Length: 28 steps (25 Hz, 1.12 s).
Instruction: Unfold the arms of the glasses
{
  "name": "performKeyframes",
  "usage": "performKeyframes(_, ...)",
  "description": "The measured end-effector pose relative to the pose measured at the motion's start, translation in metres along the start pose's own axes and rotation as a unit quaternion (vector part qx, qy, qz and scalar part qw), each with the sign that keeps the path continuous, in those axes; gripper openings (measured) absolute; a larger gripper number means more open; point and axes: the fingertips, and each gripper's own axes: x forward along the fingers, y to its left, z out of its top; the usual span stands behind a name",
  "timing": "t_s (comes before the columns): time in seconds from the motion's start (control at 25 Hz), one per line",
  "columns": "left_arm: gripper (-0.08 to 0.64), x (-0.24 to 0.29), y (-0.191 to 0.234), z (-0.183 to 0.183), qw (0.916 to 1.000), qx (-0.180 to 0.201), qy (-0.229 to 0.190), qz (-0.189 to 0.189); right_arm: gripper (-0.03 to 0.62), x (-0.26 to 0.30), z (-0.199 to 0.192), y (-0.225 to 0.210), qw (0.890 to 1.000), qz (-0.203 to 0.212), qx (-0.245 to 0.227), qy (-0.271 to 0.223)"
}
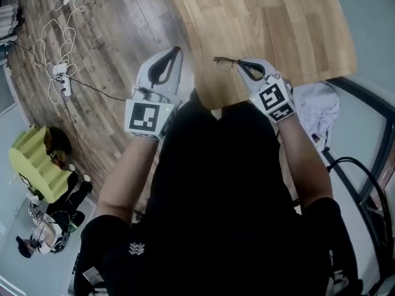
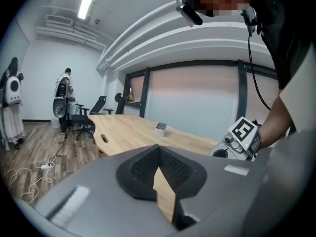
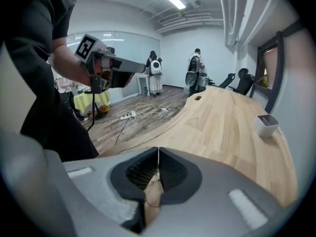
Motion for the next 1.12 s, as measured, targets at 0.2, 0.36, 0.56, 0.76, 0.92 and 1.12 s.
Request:
performKeyframes(0.2, 0.006, 0.008, 0.014, -0.020, 0.9993, -0.008, 0.019, 0.033, 0.046, 0.024, -0.012, 0.004, 0.998, 0.056, -0.023, 0.029)
performKeyframes(0.36, 0.006, 0.021, 0.013, -0.032, 0.9983, -0.025, 0.028, 0.046, 0.052, 0.039, -0.021, 0.005, 0.994, 0.089, -0.048, 0.049)
performKeyframes(0.56, 0.006, 0.025, 0.009, -0.039, 0.9976, -0.034, 0.035, 0.050, 0.052, 0.051, -0.025, 0.013, 0.989, 0.102, -0.087, 0.064)
performKeyframes(0.76, 0.006, 0.023, 0.018, -0.047, 0.9959, -0.050, 0.035, 0.067, 0.052, 0.062, -0.032, 0.011, 0.986, 0.103, -0.111, 0.063)
performKeyframes(0.92, 0.006, 0.015, 0.029, -0.053, 0.9939, -0.056, 0.044, 0.085, 0.048, 0.071, -0.036, 0.014, 0.983, 0.113, -0.121, 0.076)
performKeyframes(1.12, 0.006, 0.007, 0.030, -0.057, 0.9936, -0.058, 0.045, 0.086, 0.025, 0.075, -0.036, 0.014, 0.982, 0.111, -0.127, 0.088)
